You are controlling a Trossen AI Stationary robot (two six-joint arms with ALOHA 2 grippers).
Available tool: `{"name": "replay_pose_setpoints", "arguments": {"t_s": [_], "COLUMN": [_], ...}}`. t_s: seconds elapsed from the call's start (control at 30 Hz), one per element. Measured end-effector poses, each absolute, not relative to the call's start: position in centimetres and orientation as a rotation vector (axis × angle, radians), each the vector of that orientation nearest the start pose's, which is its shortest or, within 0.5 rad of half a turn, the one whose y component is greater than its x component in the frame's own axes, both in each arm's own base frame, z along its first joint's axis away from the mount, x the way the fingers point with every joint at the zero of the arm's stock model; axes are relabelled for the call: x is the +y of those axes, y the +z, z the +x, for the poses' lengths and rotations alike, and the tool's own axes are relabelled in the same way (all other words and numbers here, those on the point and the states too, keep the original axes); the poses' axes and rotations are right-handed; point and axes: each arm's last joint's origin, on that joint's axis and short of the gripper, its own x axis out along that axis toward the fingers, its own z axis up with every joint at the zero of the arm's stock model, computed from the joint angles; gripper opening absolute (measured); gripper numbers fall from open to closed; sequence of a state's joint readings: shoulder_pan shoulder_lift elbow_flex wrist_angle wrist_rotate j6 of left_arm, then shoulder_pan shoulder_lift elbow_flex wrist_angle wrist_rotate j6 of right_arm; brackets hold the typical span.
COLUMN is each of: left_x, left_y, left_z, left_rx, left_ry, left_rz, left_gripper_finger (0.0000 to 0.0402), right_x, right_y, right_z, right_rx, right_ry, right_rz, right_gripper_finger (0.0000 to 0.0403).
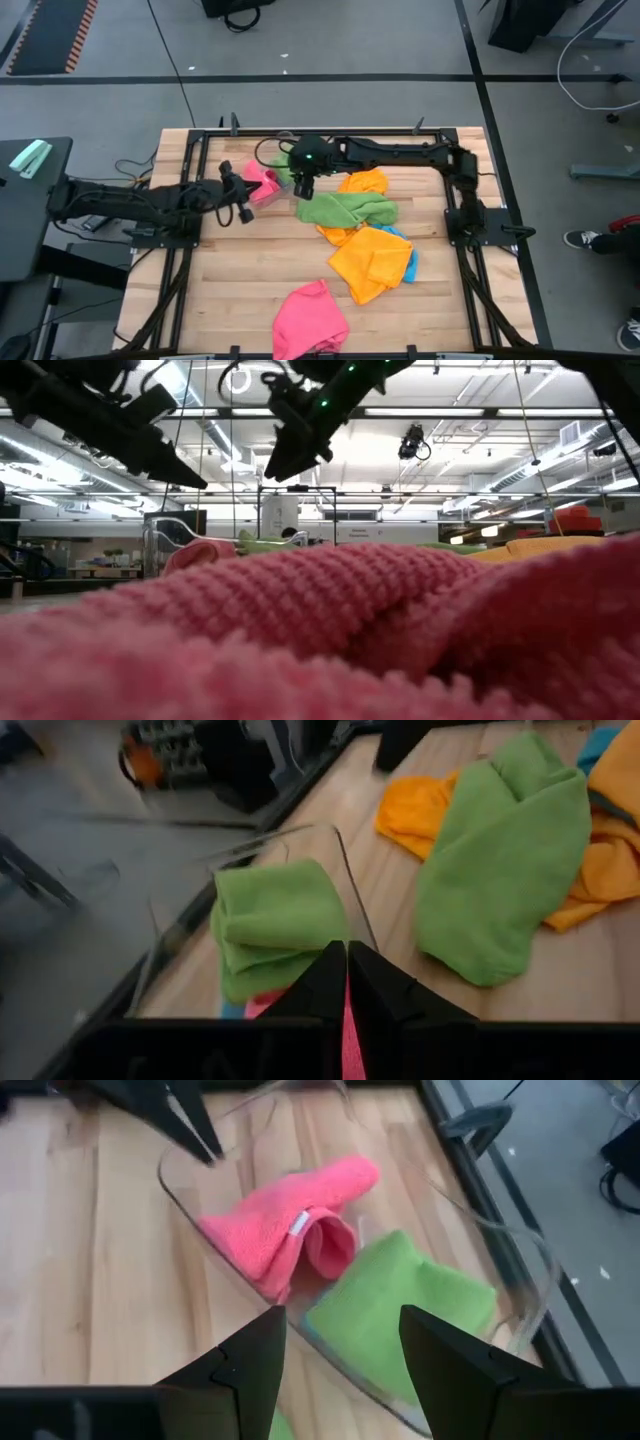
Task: Fold microfiber towels
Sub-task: Put the left pink microfiber towel into the transparent bin
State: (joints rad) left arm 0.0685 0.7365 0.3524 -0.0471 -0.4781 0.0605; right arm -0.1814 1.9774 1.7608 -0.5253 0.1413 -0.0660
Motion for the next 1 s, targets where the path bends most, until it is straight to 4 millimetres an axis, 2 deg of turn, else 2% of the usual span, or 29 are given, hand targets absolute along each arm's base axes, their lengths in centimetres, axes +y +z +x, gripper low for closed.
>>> {"name": "replay_pose_setpoints", "arguments": {"t_s": [0.13,0.23,0.43,0.67,1.0], "left_x": [3.4,4.2,5.7,7.7,10.5], "left_y": [20.5,20.3,19.8,19.4,18.5], "left_z": [16.1,16.4,17.2,18.6,21.3], "left_rx": [0.536,0.618,0.795,0.935,1.053], "left_ry": [0.555,0.577,0.631,0.673,0.609], "left_rz": [0.116,0.083,0.044,0.011,-0.053], "left_gripper_finger": [0.0011,0.0007,0.0029,0.0027,0.0013], "right_x": [-7.9,-7.3,-6.4,-5.7,-5.1], "right_y": [28.2,28.7,28.5,28.0,28.4], "right_z": [42.3,41.0,39.3,39.1,39.5], "right_rx": [0.723,0.669,0.642,0.625,0.574], "right_ry": [-0.284,-0.280,-0.272,-0.258,-0.238], "right_rz": [-0.038,-0.040,-0.040,-0.051,-0.078], "right_gripper_finger": [0.0206,0.0206,0.0206,0.0206,0.0206]}}
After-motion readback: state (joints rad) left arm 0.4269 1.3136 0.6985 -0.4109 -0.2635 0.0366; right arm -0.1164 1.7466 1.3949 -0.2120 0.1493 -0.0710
